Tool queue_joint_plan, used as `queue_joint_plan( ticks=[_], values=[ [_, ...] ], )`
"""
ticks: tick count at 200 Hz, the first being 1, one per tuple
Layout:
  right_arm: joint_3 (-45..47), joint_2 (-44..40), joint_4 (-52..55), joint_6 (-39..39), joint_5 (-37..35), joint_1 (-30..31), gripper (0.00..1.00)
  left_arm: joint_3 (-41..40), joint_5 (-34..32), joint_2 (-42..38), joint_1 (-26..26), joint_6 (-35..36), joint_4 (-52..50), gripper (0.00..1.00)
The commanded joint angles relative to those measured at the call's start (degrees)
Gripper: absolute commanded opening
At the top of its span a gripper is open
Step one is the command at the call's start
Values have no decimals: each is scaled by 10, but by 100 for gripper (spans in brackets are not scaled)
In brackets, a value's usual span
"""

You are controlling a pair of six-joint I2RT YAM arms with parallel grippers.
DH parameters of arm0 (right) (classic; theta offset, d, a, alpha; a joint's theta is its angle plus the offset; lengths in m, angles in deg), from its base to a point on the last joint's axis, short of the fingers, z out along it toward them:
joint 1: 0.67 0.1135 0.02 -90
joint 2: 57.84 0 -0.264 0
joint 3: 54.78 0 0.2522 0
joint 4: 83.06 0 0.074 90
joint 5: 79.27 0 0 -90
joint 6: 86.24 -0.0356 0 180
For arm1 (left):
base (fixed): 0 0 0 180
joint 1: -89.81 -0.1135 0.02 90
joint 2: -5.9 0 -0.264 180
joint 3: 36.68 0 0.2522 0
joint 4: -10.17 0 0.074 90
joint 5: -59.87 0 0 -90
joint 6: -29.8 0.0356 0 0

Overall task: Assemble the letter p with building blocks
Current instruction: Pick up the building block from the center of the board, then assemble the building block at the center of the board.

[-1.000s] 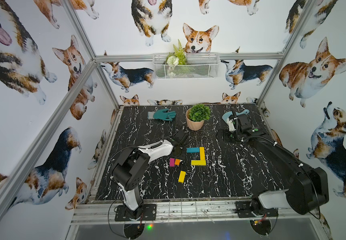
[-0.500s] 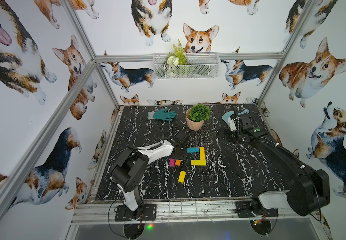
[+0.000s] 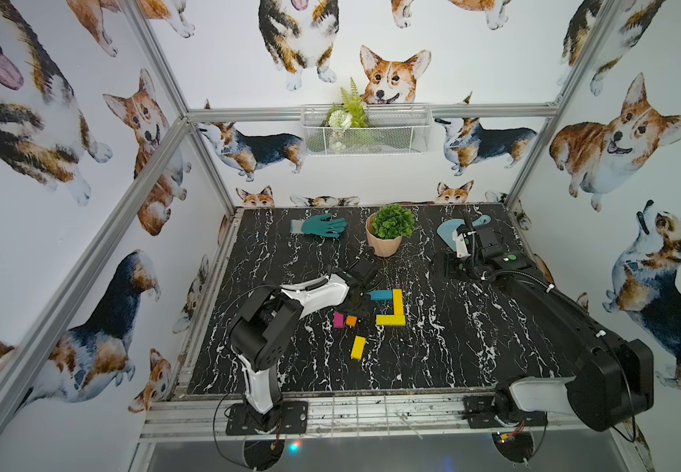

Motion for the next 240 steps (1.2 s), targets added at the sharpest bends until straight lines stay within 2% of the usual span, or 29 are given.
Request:
queue_joint_plan(
  ticks=[1,39,148,240],
  values=[
    [3,-6,5,8,1,-3,100,9,4,5,5,-13,-15,28],
    [3,-14,5,9,5,-7,100,13,4,5,13,-43,-20,24],
    [1,-26,14,12,26,-10,100,7,-17,-9,59,-151,-13,25],
    [12,-39,19,18,32,-10,100,8,-27,-3,70,-190,13,25]
  ],
)
